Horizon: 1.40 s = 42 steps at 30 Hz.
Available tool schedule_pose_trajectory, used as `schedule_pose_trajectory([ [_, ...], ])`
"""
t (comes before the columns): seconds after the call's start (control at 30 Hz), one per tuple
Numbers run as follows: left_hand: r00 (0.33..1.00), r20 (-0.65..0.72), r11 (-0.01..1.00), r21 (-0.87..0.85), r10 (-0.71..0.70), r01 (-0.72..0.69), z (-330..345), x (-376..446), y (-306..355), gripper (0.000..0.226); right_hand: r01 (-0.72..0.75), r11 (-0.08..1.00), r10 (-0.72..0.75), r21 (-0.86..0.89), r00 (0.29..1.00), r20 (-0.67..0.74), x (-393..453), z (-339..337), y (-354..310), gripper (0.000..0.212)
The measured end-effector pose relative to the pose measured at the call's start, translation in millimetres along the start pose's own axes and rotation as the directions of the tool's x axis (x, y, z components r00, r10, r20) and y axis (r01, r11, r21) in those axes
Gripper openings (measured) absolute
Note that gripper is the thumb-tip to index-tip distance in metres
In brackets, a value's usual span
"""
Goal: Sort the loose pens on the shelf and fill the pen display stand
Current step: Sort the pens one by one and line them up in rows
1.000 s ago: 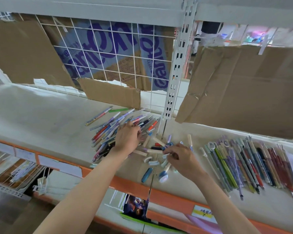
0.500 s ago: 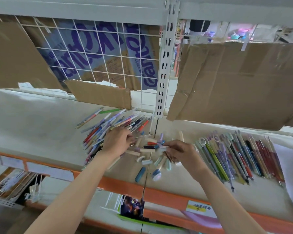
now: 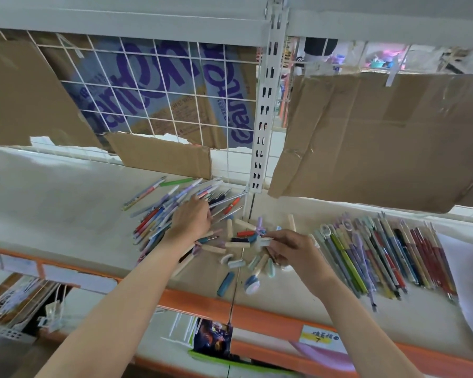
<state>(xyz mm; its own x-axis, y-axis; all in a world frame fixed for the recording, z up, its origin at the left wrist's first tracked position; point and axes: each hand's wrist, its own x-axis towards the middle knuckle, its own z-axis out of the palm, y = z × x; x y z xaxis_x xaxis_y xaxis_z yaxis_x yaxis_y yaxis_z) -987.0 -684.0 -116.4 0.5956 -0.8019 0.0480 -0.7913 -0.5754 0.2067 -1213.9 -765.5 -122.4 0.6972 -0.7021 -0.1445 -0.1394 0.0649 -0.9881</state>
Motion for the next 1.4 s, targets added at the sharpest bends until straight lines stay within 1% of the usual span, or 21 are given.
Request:
schedule_pose_trajectory([
  [0.03,1.000,-0.023,1.000,-0.016,0.012,-0.013,0,-2,-1,0.014,0.005,0.998,-0.006,0.063,1.000,0.013,-1,-1,0,0.018],
  [0.1,0.991,-0.112,0.991,-0.103,0.068,-0.080,-2,-10,-3,0.012,0.023,0.981,-0.030,0.191,0.999,0.036,-3,-5,0,0.021],
  [0.17,0.970,-0.210,0.952,-0.252,0.119,-0.171,-8,-24,-1,0.006,0.042,0.957,-0.058,0.287,0.997,0.048,-5,-7,-1,0.025],
  [0.2,0.968,-0.215,0.921,-0.338,0.126,-0.195,-13,-33,1,0.003,0.047,0.947,-0.068,0.318,0.996,0.055,-6,-8,-1,0.026],
  [0.23,0.975,-0.175,0.884,-0.424,0.136,-0.199,-17,-42,3,0.003,0.051,0.939,-0.077,0.340,0.995,0.062,-6,-8,-2,0.025],
  [0.27,0.983,-0.096,0.840,-0.509,0.158,-0.185,-21,-51,6,0.005,0.053,0.933,-0.082,0.356,0.994,0.067,-6,-8,-3,0.021],
  [0.3,0.982,0.008,0.795,-0.589,0.189,-0.148,-23,-59,8,0.008,0.050,0.929,-0.081,0.367,0.994,0.069,-6,-8,-3,0.019],
  [0.37,0.954,0.194,0.713,-0.701,0.229,-0.029,-25,-72,11,0.011,0.034,0.922,-0.066,0.386,0.995,0.069,-5,-8,-3,0.020],
  [0.43,0.938,0.269,0.655,-0.753,0.219,0.063,-23,-79,13,0.011,0.013,0.918,-0.045,0.397,0.996,0.071,-3,-8,-2,0.025],
  [0.5,0.938,0.286,0.592,-0.797,0.197,0.118,-20,-83,15,0.010,-0.002,0.918,-0.038,0.397,0.995,0.092,-2,-10,-1,0.028],
  [0.57,0.939,0.284,0.567,-0.814,0.193,0.130,-19,-84,15,0.010,-0.013,0.916,-0.044,0.401,0.990,0.133,-2,-11,-1,0.029],
  [0.63,0.939,0.277,0.567,-0.815,0.203,0.118,-20,-84,15,0.010,-0.005,0.930,-0.052,0.367,0.988,0.146,-3,-11,-2,0.027],
  [0.7,0.938,0.276,0.574,-0.811,0.208,0.111,-19,-84,15,0.010,0.051,0.967,-0.077,0.251,0.992,0.096,-2,-10,-2,0.021],
  [0.77,0.940,0.271,0.579,-0.809,0.206,0.106,-20,-85,15,0.010,0.113,0.979,-0.124,0.167,0.991,0.058,-2,-10,-1,0.023],
  [0.83,0.942,0.265,0.574,-0.812,0.203,0.105,-21,-85,16,0.010,0.145,0.977,-0.155,0.156,0.987,0.053,-1,-11,-2,0.027],
  [0.97,0.948,0.254,0.574,-0.812,0.191,0.101,-23,-85,17,0.010,0.152,0.976,-0.160,0.157,0.986,0.040,-2,-12,-5,0.029],
  [1.1,0.952,0.249,0.587,-0.803,0.177,0.101,-25,-86,16,0.009,0.162,0.970,-0.162,0.180,0.987,-0.019,-3,-11,-9,0.033],
  [1.2,0.953,0.225,0.588,-0.807,0.203,0.065,-23,-86,16,0.009,0.162,0.970,-0.165,0.181,0.986,0.000,-4,-8,-10,0.028],
  [1.3,0.957,0.193,0.604,-0.797,0.216,0.024,-20,-86,19,0.010,0.178,0.974,-0.184,0.142,0.982,0.031,-7,0,-10,0.021],
  [1.4,0.983,0.110,0.617,-0.787,0.150,-0.006,-14,-86,26,0.018,0.178,0.980,-0.175,0.092,0.984,-0.032,-8,9,-8,0.021],
])
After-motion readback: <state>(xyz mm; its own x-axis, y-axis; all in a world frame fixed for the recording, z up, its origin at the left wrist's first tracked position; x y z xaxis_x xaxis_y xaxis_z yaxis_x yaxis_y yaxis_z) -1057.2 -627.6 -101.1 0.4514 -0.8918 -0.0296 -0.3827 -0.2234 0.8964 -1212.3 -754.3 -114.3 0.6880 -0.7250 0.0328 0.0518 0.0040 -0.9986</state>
